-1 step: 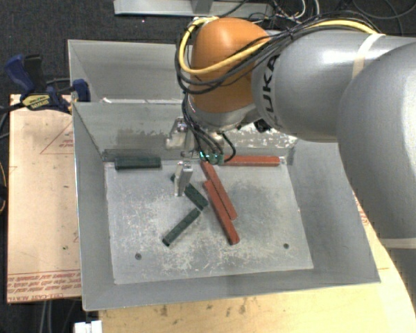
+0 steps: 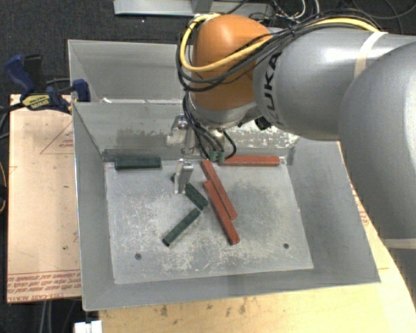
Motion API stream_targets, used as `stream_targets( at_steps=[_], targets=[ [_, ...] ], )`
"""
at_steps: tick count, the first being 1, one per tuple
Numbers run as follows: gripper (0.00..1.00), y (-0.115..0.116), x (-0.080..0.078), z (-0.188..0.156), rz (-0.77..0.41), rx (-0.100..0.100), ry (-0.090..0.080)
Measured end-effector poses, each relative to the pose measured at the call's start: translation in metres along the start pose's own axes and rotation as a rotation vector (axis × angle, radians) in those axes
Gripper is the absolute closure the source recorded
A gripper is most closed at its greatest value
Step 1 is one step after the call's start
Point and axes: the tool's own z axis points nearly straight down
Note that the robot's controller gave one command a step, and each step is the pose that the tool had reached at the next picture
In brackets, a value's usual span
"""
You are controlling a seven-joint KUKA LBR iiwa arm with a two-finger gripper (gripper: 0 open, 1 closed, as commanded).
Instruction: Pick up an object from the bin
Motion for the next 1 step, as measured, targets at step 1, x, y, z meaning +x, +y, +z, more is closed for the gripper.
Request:
stream_targets(
  at_steps=[1],
  targets=[
    [1.0,-0.0161,0.0641,0.0955,-0.07,-0.008,-0.025]
  ],
)
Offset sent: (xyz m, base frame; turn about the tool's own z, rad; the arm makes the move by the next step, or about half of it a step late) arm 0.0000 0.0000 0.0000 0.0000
